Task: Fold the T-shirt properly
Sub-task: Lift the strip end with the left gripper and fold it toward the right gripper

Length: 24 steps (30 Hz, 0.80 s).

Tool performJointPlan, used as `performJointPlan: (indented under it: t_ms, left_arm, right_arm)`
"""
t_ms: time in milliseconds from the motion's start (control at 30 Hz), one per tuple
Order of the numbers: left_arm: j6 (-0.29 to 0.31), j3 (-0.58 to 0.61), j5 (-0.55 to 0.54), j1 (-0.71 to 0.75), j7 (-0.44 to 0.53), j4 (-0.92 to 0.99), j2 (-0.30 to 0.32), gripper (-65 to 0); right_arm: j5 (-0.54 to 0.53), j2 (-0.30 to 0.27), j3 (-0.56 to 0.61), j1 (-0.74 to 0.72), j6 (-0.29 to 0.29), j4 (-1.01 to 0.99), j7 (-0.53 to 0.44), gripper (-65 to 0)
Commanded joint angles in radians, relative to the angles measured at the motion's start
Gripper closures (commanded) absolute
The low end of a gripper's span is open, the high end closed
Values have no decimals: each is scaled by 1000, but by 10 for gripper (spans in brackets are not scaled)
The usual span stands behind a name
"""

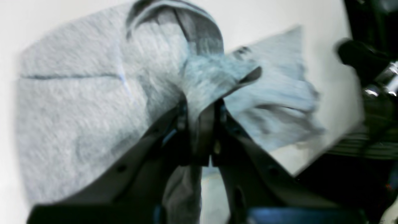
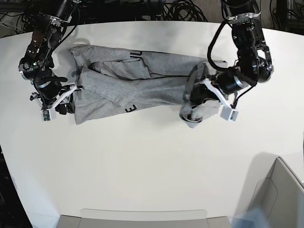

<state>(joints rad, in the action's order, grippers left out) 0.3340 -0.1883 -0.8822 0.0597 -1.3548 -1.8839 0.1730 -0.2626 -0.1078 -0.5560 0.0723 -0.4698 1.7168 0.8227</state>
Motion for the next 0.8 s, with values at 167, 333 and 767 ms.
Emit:
performJointPlan:
  t_ms: [167, 333, 767]
  left_arm:
    - [-31, 145, -9, 13, 38, -18, 7, 0]
    - [-71, 158, -10, 27, 94, -18, -5, 0]
    - [-85, 266, -7, 22, 85, -18, -43, 0]
  right_arm:
    - [-17, -10, -83, -15, 0, 21, -18, -174]
    - [-17, -17, -108, -13, 0, 21, -18, -174]
    - [-17, -16, -112, -12, 0, 21, -16, -174]
